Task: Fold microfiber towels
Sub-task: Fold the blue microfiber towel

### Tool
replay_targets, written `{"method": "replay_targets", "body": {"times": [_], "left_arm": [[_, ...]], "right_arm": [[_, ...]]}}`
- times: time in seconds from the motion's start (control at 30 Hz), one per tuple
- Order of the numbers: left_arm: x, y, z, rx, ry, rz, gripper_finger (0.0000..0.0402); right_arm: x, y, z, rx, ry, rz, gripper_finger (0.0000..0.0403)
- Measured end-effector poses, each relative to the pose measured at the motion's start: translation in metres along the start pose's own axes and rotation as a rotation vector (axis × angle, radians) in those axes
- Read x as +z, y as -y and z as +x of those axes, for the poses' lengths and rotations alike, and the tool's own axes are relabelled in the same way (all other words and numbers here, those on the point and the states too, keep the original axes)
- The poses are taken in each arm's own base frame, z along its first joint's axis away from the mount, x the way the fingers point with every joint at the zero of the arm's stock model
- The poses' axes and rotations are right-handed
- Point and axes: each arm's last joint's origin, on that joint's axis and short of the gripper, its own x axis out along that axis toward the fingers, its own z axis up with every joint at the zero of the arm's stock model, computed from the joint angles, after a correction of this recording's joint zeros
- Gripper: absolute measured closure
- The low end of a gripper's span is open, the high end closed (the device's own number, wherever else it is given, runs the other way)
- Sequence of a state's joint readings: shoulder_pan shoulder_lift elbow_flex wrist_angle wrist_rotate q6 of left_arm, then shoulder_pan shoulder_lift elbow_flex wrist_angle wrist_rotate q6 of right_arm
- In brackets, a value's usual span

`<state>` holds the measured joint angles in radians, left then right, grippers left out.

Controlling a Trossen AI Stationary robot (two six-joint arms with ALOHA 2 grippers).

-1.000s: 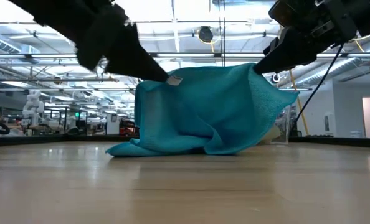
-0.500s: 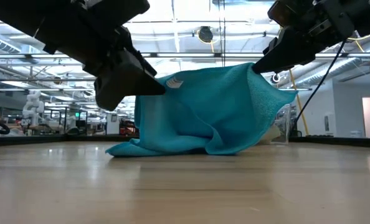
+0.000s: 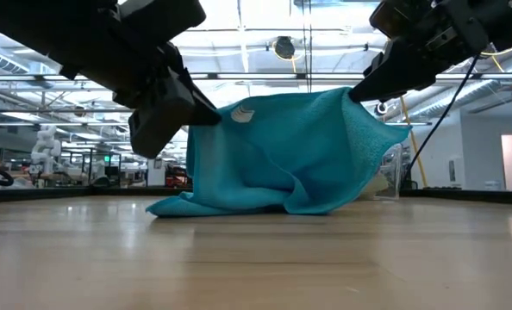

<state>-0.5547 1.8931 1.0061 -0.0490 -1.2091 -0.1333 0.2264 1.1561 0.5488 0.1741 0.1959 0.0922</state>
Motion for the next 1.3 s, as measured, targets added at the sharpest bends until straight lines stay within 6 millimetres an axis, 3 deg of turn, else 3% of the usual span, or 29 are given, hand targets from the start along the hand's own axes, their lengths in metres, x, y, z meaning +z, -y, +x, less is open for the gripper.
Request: {"method": "replay_targets", "body": {"times": [0.17,0.27,0.4,0.6,0.83,1.03,1.3], "left_arm": [[0.004,-0.004,-0.004,-0.003,0.010,-0.027,0.0385],[0.005,-0.007,-0.003,0.000,0.007,-0.040,0.0394],[0.012,-0.020,-0.004,-0.032,0.004,-0.079,0.0370],[0.022,-0.050,-0.001,-0.287,-0.076,-0.233,0.0326],[0.003,-0.060,-0.003,-0.244,-0.225,-0.167,0.0260],[0.007,-0.056,-0.007,-0.277,-0.189,-0.158,0.0262],[0.004,-0.029,-0.022,-0.304,-0.096,0.048,0.0257]], "right_arm": [[0.000,0.002,0.001,0.032,-0.005,0.001,0.0403],[0.000,0.002,0.001,0.055,-0.008,-0.011,0.0403],[-0.002,0.001,0.000,0.078,-0.033,-0.020,0.0403],[-0.005,-0.001,0.000,0.174,-0.068,-0.022,0.0403],[-0.006,-0.003,0.000,0.233,-0.078,-0.038,0.0403],[-0.007,-0.003,0.000,0.232,-0.092,-0.040,0.0403],[-0.007,0.005,0.001,0.200,-0.095,0.022,0.0403]]}}
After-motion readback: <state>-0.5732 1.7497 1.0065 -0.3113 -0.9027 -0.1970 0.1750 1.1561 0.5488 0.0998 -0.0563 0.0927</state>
